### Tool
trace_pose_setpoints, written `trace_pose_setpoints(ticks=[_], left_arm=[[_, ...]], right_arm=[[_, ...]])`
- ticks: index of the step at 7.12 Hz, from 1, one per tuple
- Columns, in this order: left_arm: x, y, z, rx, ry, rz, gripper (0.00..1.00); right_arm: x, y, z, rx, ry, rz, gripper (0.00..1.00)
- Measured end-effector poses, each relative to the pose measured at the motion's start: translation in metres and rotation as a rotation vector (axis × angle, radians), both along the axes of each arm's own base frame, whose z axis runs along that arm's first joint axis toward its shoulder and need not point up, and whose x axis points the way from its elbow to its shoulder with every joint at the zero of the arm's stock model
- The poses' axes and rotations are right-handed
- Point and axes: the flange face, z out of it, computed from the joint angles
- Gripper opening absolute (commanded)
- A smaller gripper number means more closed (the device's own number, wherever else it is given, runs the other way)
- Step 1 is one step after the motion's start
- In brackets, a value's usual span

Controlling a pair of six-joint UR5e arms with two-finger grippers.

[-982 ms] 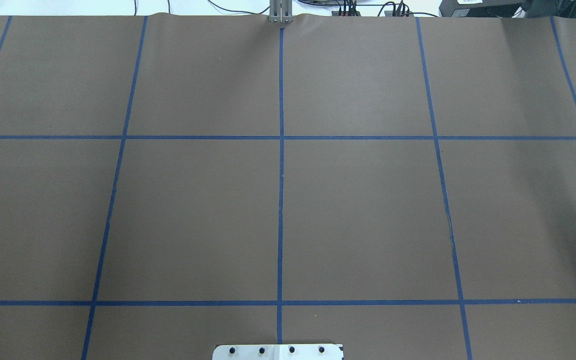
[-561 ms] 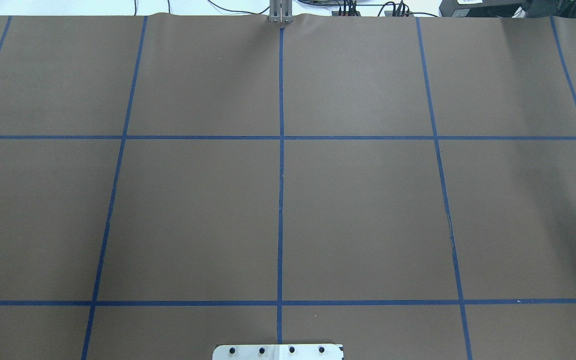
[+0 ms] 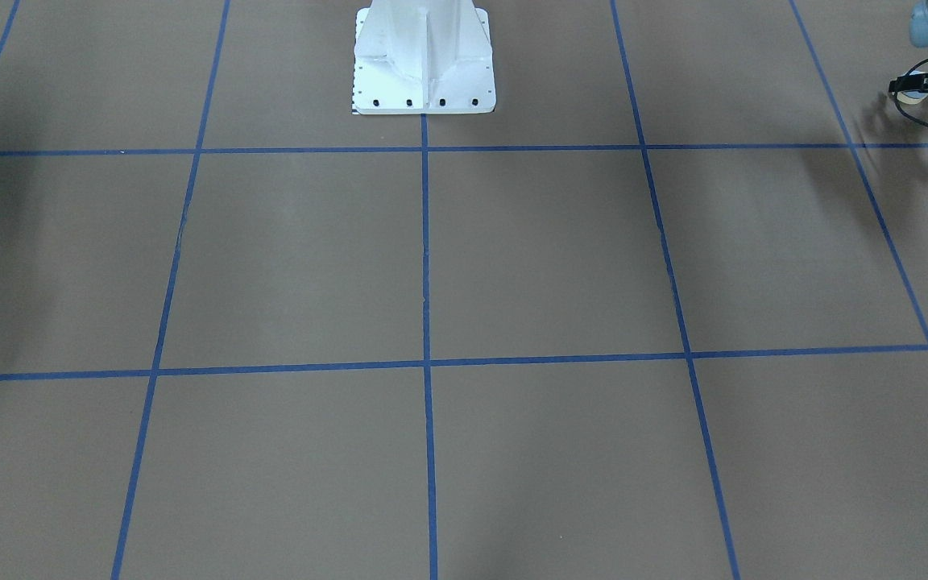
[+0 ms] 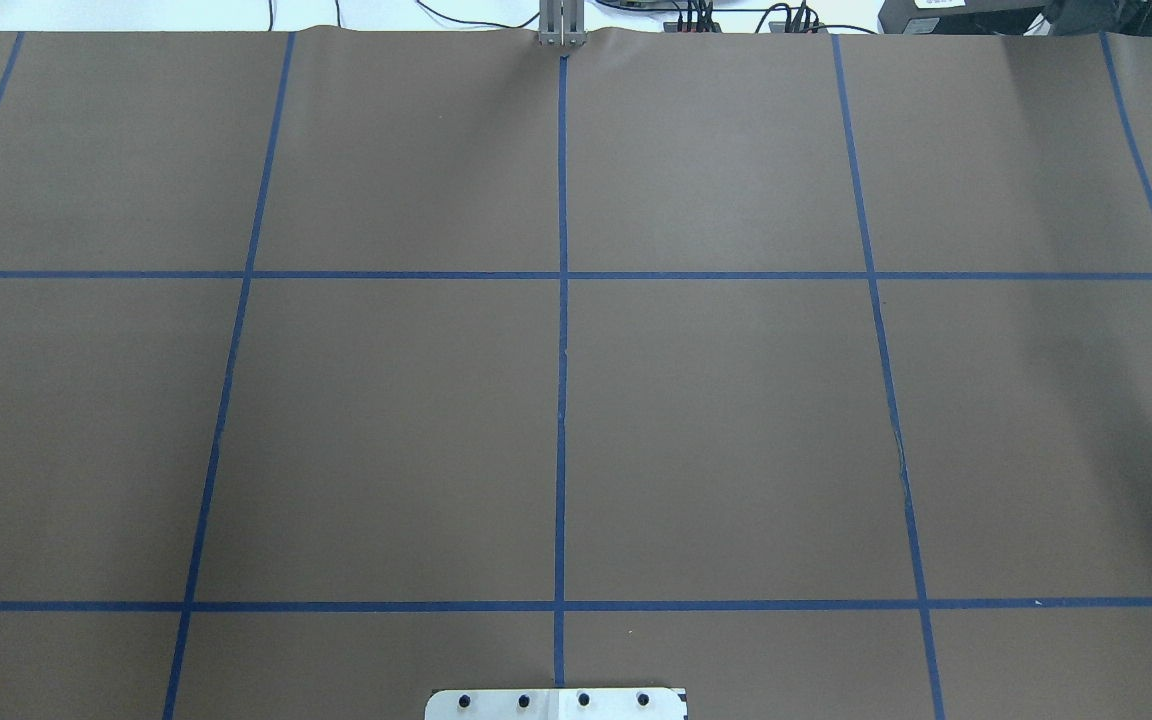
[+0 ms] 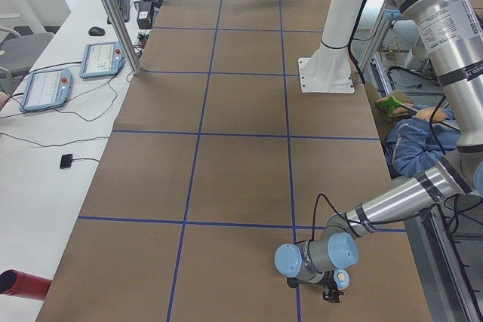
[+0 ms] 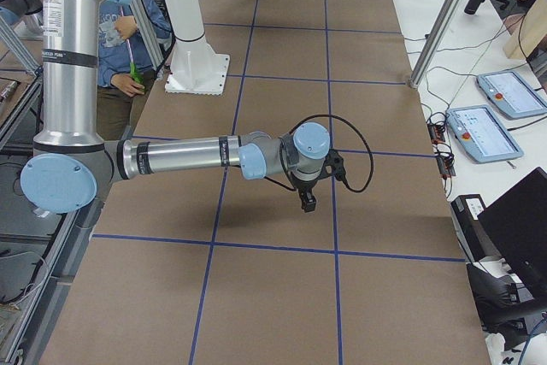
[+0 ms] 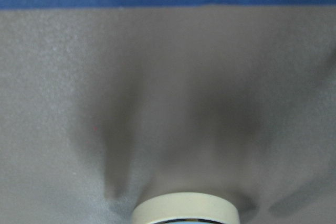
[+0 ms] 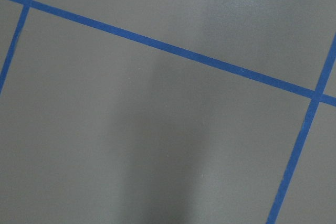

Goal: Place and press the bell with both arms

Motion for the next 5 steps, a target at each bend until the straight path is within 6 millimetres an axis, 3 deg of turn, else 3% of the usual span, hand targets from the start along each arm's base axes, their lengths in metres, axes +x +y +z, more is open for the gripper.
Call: trace_pose_setpoints(ticks=[1, 3, 4, 5], left_arm=[[0.0001, -0.0003, -0.0001, 0.001, 0.0, 0.0, 0.72], [0.0003, -0.0007, 0.0, 0.001, 0.001, 0.0, 0.35], [0.0005, -0.0008, -0.0001, 0.002, 0.002, 0.002, 0.25], [0.0016, -0.0025, -0.002, 0.009, 0.008, 0.003, 0.23]], right_arm=[[-0.0004, 0.0, 0.0003, -0.001, 0.0, -0.001, 1.0], [-0.0012, 0.0001, 0.0006, -0.002, 0.0, -0.002, 1.0], [-0.0013, 0.0001, 0.0006, -0.002, 0.0, -0.002, 1.0], [-0.0015, 0.0001, 0.0002, -0.002, 0.0, -0.002, 1.0]])
